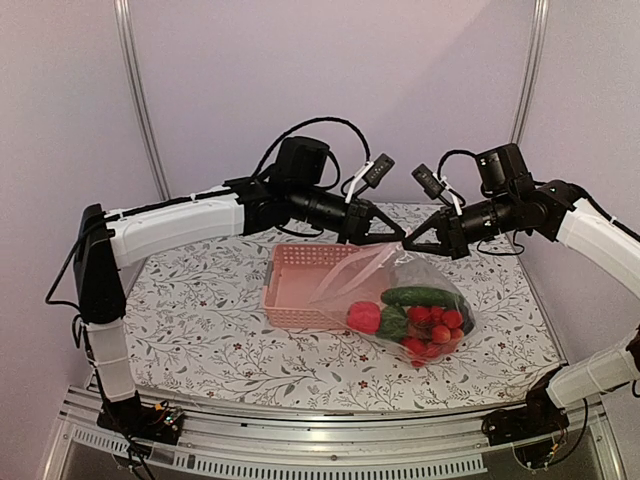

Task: Place the food in the zip-top bag and seal the zipper
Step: Hold the zipper food storage bag at the center of the board, then zip the zipper of the food storage bag.

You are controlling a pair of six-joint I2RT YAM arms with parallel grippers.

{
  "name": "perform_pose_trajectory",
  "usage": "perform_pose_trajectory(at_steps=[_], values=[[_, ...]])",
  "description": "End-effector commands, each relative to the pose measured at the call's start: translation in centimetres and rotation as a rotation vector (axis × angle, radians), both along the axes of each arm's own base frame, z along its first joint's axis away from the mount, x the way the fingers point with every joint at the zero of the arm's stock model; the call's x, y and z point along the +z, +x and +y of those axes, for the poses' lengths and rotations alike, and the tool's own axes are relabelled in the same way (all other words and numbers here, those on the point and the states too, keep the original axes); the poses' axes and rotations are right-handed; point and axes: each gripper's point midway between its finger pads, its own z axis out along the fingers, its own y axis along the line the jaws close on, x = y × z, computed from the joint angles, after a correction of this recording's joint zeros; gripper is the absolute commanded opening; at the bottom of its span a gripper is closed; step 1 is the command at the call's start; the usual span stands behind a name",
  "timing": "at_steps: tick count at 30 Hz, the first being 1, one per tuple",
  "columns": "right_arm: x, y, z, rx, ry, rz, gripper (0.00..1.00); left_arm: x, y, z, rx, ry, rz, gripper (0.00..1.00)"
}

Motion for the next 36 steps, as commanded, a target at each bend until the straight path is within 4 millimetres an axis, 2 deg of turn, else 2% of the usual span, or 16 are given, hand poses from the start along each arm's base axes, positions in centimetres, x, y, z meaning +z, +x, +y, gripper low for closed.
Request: perform_pose_trajectory(at_steps=[1,7,11,19,24,36], values=[[0.9,0.4,0.4,0.000,0.009,-0.029,0.00,-0.2,0.9,-0.2,0.013,-0.004,0.001,0.03],[1.8,1.7,-0.5,-0.082,-0.017,-0.096,0.00,-0.8,0.8,1.0,0.029,0.022,0.009,0.03],[3.0,2.7,-1.9,-0.135,0.012,-0.111,0.00,-1.7,0.8,2.4,0.051,0.057,0.020,0.02],[3.2,4.4,-4.2,-0.249,0.002,-0.120,0.00,-3.6,0.2,5.1,0.084,0.134,0.022,0.05],[3.3,5.9,-5.6,-0.332,-0.018,-0.134,0.00,-5.5,-0.4,6.8,0.102,0.200,0.021,0.06],[3.2,7.5,-6.4,-0.385,-0.027,-0.118,0.00,-8.6,-1.9,11.0,0.134,0.279,0.033,0.06]])
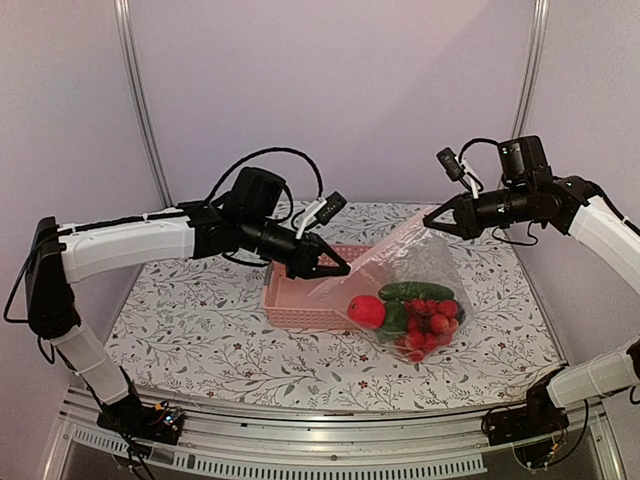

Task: Place the food in the zip-top bag and seal the zipper
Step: Zip the zipper of the food storage bag.

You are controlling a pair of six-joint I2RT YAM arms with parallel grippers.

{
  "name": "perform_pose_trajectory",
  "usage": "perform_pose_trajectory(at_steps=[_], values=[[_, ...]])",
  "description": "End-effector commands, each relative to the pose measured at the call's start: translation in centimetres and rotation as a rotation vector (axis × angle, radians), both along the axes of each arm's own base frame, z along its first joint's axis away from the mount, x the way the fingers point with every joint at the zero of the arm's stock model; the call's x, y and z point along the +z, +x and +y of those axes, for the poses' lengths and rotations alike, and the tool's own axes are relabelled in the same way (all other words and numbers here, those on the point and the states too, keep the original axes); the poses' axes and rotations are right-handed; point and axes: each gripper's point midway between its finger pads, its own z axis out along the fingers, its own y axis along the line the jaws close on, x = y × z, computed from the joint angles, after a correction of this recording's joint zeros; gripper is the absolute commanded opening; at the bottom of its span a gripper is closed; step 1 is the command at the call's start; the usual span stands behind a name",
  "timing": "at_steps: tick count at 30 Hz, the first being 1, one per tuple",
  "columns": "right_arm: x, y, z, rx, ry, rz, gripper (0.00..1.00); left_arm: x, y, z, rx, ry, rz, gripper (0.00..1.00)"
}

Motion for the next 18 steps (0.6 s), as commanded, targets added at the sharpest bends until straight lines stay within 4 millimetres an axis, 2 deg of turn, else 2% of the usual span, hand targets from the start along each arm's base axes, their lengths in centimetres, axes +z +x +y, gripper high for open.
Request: perform_pose_trajectory(at_steps=[1,5,10,18], values=[[2.2,2.6,-1.6,-0.109,0.001,-0.078,0.00,-2.4,-1.1,3.2,0.018,0.086,0.058,0.06],[2.0,2.8,-1.6,-0.112,0.001,-0.070,0.00,-4.4,-1.6,4.9,0.031,0.112,0.082,0.06],[2.2,3.1,-1.5,-0.113,0.007,-0.065,0.00,-5.4,-1.6,6.2,0.053,0.117,0.103,0.07],[1.5,3.6,-0.7,-0.087,0.021,-0.030,0.00,-5.8,-0.6,6.4,0.070,0.111,0.105,0.08]])
